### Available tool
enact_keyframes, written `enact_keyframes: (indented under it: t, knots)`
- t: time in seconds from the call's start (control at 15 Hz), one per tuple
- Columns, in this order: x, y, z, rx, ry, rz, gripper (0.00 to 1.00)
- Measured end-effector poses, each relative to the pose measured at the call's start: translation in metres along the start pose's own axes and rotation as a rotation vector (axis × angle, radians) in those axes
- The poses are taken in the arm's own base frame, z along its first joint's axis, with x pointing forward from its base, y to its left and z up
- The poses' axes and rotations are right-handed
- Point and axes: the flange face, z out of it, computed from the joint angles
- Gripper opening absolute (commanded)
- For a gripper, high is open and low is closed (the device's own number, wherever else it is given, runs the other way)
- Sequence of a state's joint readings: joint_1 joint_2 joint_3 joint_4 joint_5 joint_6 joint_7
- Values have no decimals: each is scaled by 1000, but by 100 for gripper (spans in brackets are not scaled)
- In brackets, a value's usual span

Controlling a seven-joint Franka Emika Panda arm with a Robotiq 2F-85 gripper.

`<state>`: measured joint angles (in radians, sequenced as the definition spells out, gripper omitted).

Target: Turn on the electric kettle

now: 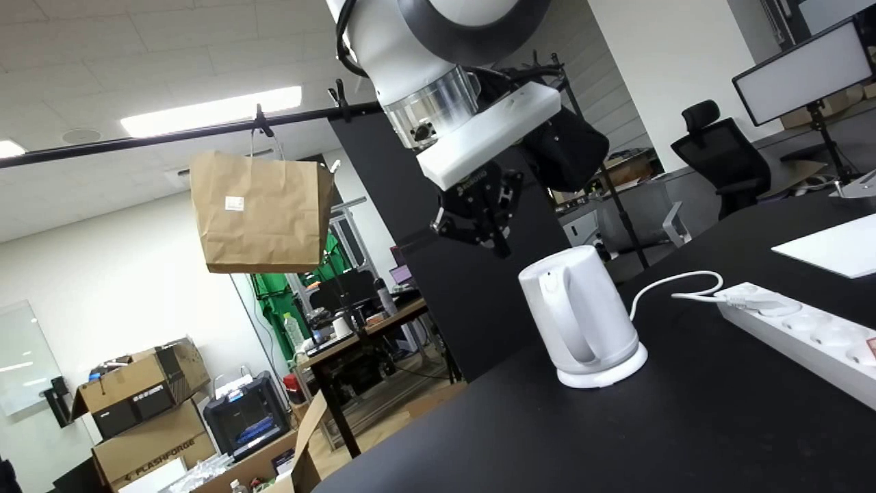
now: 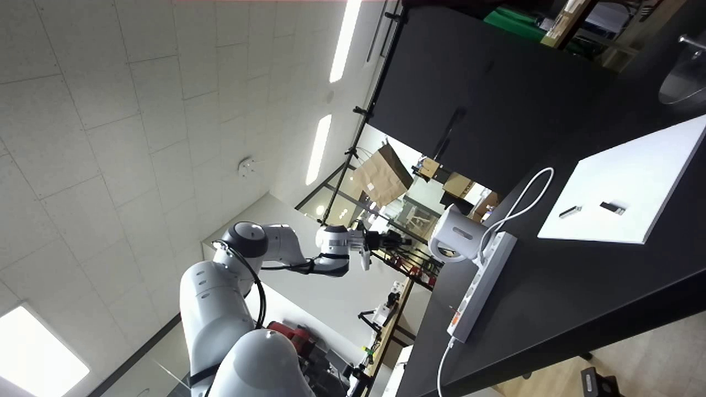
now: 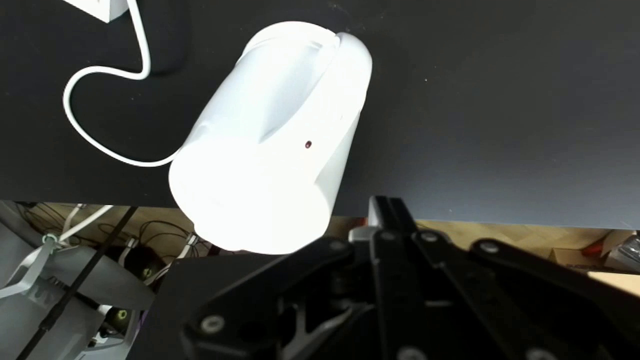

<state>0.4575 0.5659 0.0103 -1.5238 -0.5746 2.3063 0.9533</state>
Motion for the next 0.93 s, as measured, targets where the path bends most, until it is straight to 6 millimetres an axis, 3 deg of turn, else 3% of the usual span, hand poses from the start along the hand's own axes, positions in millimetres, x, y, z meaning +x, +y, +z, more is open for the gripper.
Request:
enact_keyframes:
  t: [0.4,0.47,0.6,0.93]
  knots:
    - [15,5,-27,50,0,26,0]
    - [18,7,-32,57,1,30,26]
    - [23,12,-40,71,1,39,32]
    - [34,28,-45,86,-12,56,67]
